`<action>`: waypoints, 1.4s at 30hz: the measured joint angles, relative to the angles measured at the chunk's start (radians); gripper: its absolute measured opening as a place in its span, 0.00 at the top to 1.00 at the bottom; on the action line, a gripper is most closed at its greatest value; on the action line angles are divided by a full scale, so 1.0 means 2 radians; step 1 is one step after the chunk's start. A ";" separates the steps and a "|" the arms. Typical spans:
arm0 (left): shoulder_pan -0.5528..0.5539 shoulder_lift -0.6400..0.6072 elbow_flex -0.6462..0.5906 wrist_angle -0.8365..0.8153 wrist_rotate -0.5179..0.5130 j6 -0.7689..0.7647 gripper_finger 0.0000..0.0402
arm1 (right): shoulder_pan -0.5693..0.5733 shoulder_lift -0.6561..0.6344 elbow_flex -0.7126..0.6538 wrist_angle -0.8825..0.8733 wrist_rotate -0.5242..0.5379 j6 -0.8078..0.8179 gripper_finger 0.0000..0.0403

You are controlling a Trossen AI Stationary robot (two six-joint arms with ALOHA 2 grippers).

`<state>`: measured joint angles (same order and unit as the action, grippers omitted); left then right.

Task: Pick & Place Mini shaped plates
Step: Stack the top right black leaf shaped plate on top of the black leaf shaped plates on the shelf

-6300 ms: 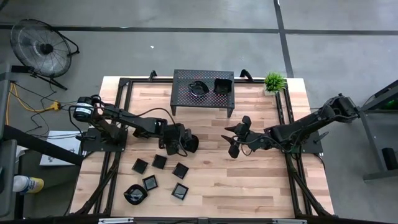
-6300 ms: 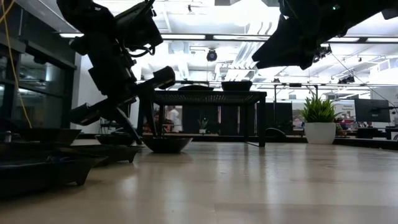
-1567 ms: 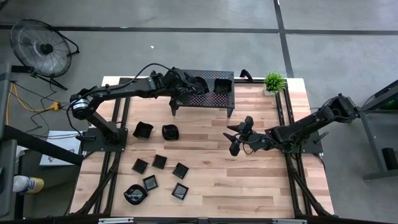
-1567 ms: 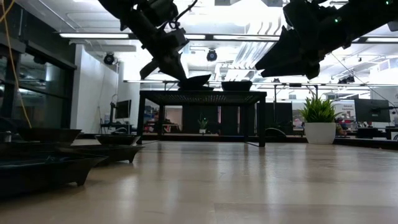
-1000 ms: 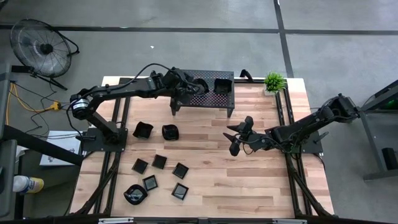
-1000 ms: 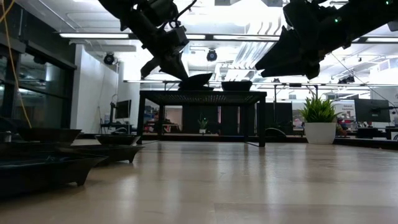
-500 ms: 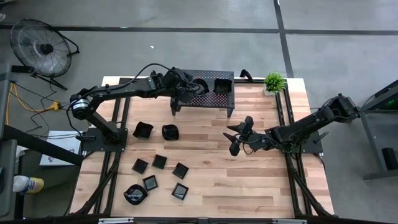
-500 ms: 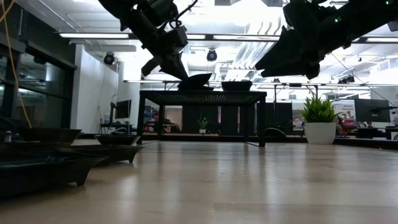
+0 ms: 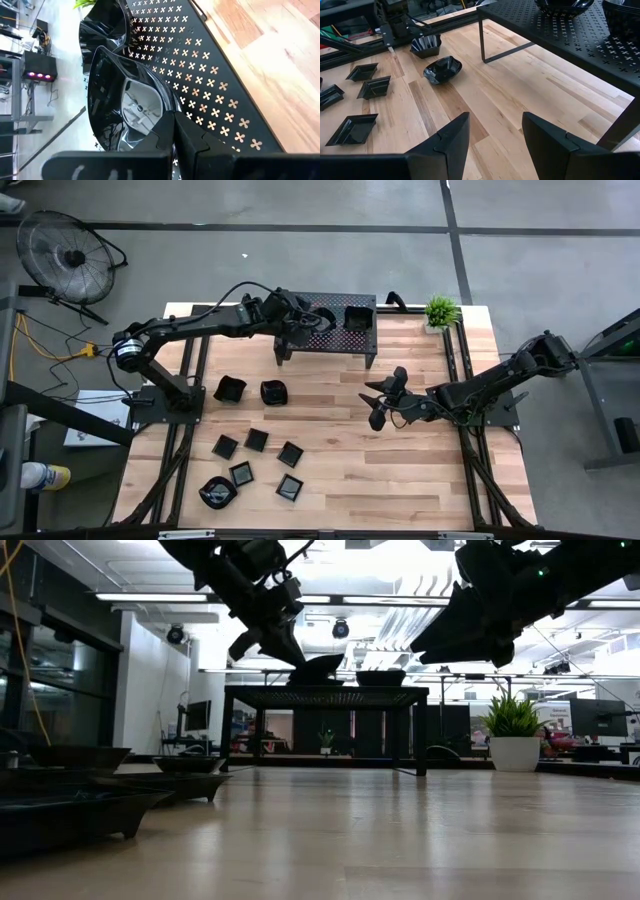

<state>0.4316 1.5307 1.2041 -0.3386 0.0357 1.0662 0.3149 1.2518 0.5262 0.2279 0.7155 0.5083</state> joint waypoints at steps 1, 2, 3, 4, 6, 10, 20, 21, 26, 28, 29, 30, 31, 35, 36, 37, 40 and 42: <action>0.000 0.000 0.000 0.000 0.000 0.000 1.00 | 0.000 0.000 0.000 0.000 0.000 0.000 0.56; 0.000 0.000 0.000 0.000 0.000 0.001 1.00 | 0.000 0.000 0.000 0.000 0.000 0.000 0.56; 0.000 0.000 0.000 0.000 0.000 0.001 1.00 | 0.000 0.000 0.000 0.000 0.000 0.000 0.56; 0.000 0.000 0.000 0.000 0.000 0.001 1.00 | 0.000 0.000 0.000 0.000 0.000 0.000 0.56; 0.000 0.000 0.000 0.000 0.000 0.001 1.00 | 0.000 0.000 0.000 0.000 0.000 0.000 0.56; 0.000 0.005 0.000 -0.002 0.000 0.001 1.00 | 0.000 0.000 0.000 0.000 0.000 0.000 0.56; 0.000 0.012 0.000 -0.001 0.003 0.004 1.00 | 0.000 0.000 0.000 0.000 0.000 0.000 0.56; 0.000 0.012 0.000 -0.001 0.002 0.005 1.00 | 0.000 0.000 0.000 0.000 0.000 0.000 0.56; 0.000 0.012 0.000 -0.001 0.002 0.005 1.00 | 0.000 0.000 0.000 0.000 0.000 0.000 0.56; 0.000 0.012 0.000 0.000 -0.006 0.005 0.99 | 0.000 0.000 0.000 0.000 -0.002 0.000 0.56; 0.000 0.012 0.000 -0.001 -0.007 0.005 0.98 | 0.000 0.000 0.000 0.000 -0.003 0.000 0.56; 0.000 0.012 0.000 -0.001 -0.008 0.005 0.96 | 0.000 0.000 0.000 0.000 -0.003 0.000 0.56; 0.000 0.012 0.000 0.000 -0.009 0.005 0.95 | 0.000 0.000 0.000 0.000 -0.003 0.000 0.56; 0.000 0.012 0.000 0.000 -0.013 0.005 0.89 | 0.000 0.000 0.000 -0.001 -0.004 0.003 0.56; 0.000 0.012 0.000 0.000 -0.013 0.005 0.88 | 0.000 0.000 0.000 -0.001 -0.004 0.004 0.56; 0.000 0.012 0.000 0.000 -0.013 0.005 0.87 | 0.000 0.000 0.000 -0.001 -0.004 0.004 0.56; 0.000 0.012 0.000 0.000 -0.013 0.005 0.85 | 0.000 0.000 0.000 -0.001 -0.004 0.004 0.56; 0.000 0.010 0.000 -0.001 -0.014 0.006 0.85 | 0.000 0.000 0.000 -0.001 -0.004 0.004 0.56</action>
<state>0.4316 1.5507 1.2041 -0.3411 0.0084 1.0781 0.3149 1.2518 0.5262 0.2264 0.7070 0.5156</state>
